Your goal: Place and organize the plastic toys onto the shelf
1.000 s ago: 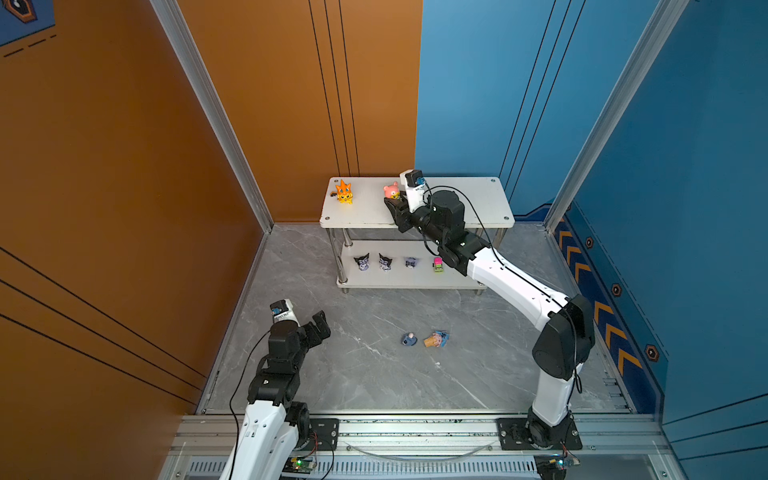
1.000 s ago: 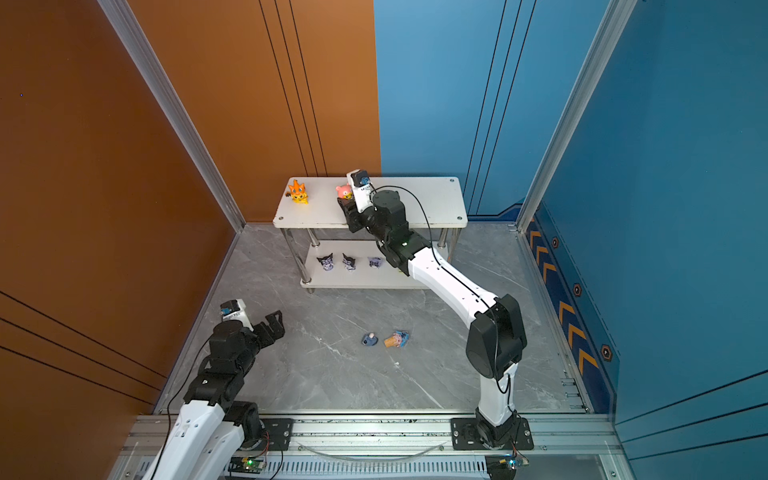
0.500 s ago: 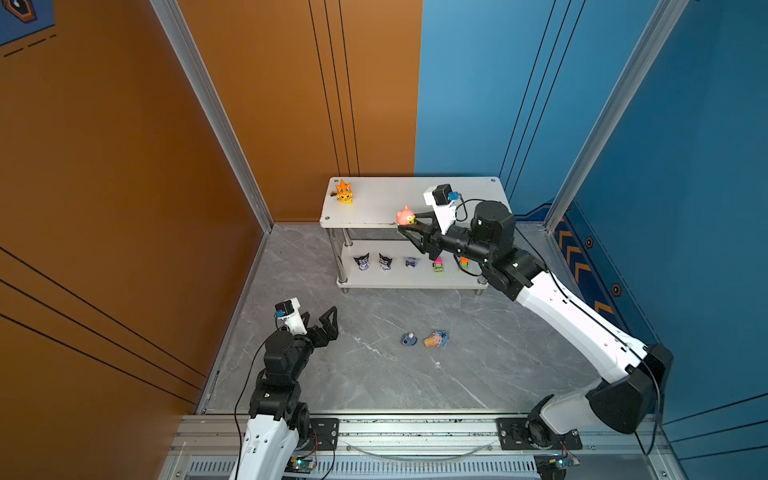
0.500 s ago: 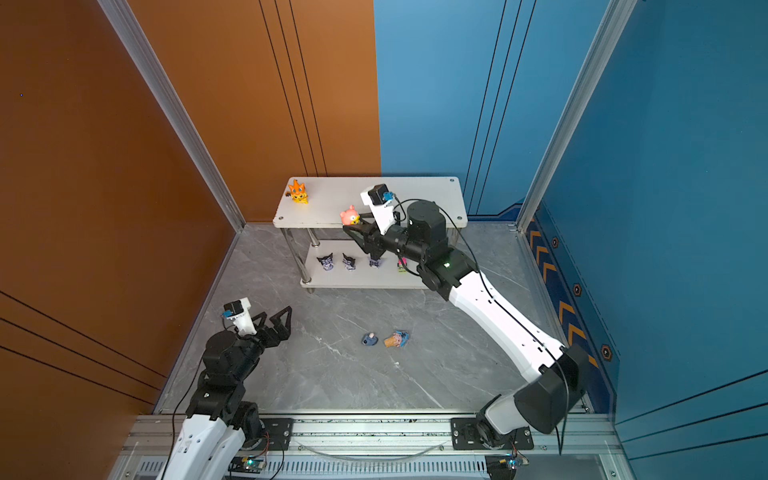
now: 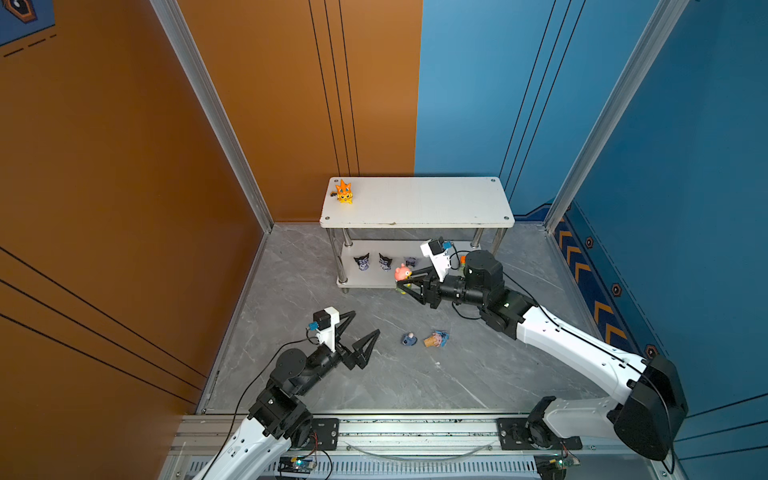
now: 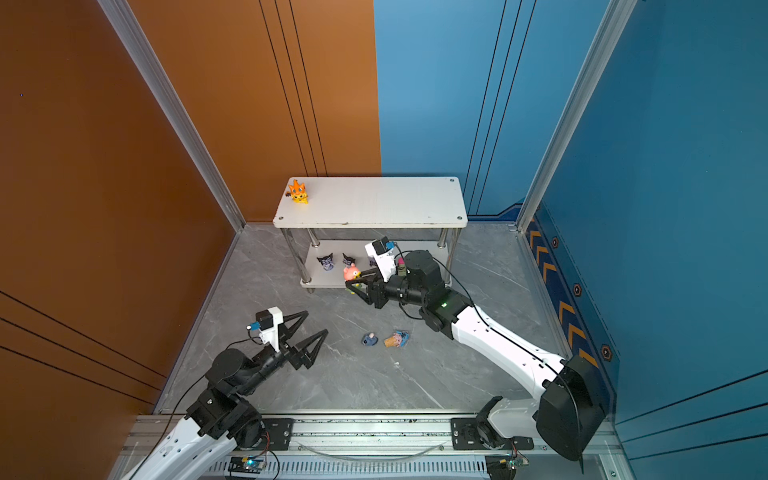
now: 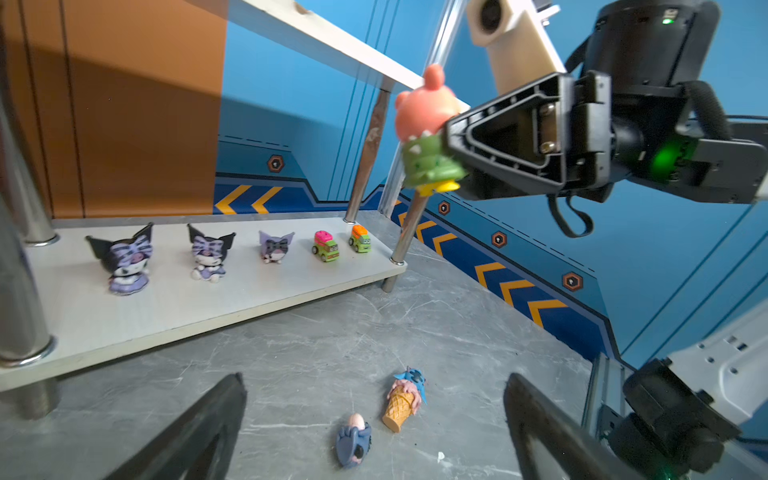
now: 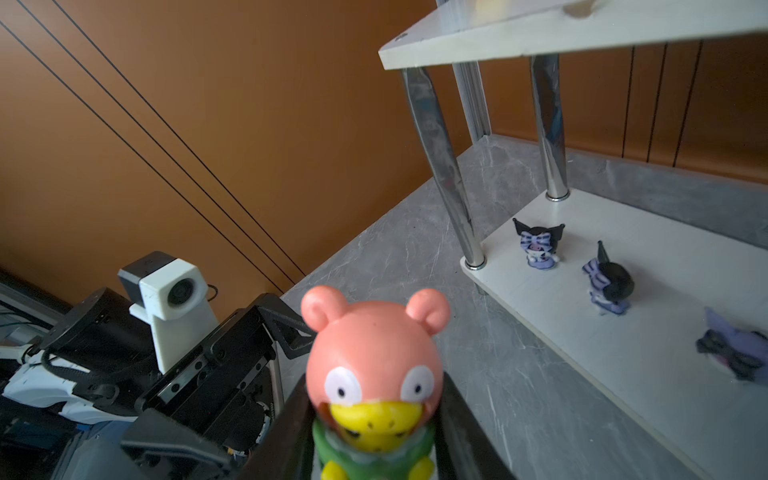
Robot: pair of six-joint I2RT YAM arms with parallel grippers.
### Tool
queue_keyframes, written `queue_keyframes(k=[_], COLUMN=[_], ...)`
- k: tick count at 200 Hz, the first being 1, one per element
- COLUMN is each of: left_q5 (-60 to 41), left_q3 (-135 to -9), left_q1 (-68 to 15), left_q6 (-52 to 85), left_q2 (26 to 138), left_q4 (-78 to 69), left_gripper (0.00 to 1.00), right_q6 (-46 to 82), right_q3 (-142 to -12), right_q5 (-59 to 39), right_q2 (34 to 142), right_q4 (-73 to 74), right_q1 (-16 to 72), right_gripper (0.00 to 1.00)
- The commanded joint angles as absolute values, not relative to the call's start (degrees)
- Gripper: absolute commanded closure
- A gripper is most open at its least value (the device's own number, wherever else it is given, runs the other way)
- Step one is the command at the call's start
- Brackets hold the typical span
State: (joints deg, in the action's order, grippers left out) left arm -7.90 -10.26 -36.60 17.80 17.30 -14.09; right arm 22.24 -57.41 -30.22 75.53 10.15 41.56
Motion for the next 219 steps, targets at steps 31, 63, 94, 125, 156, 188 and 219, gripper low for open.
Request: queue_keyframes(k=[31, 63, 94, 125, 156, 188, 219], left_q5=[3.7, 10.57, 13.39, 12.02, 10.59, 10.67, 11.15], left_q3=[-15.46, -16.9, -16.33, -16.55, -17.45, -19.02, -19.92], left_q1=[-48.25, -50.06, -50.04, -50.08, -50.09, -50.1, -50.1], left_q6=[4.22, 1.5, -0.32, -1.53, -1.36, -1.91, -2.64], left_q2=[33.48, 36.23, 34.49, 34.55, 36.96, 40.03, 41.78], left_q4=[-23.63, -28.43, -31.51, -32.6, -33.18, -33.57, -34.69], left_gripper=[0.02, 0.02, 0.0, 0.0, 0.01, 0.03, 0.07], right_q6=[29.76, 30.36, 31.79, 33.89, 34.45, 34.93, 35.31], right_q3=[-55.37, -53.55, -50.82, -48.85, -48.1, -47.33, -46.72], right_q5=[-26.63, -25.37, -24.37, -24.37, -23.49, -23.47, -23.21], right_q2=[74.18, 73.59, 72.39, 72.21, 72.26, 72.33, 72.04], right_q4=[20.17, 20.43, 21.96, 24.15, 24.61, 25.26, 25.3], right_q1=[47.0, 48.4, 48.69, 48.85, 49.48, 50.08, 50.5], right_gripper=[0.75, 0.76, 0.77, 0.77, 0.77, 0.77, 0.77])
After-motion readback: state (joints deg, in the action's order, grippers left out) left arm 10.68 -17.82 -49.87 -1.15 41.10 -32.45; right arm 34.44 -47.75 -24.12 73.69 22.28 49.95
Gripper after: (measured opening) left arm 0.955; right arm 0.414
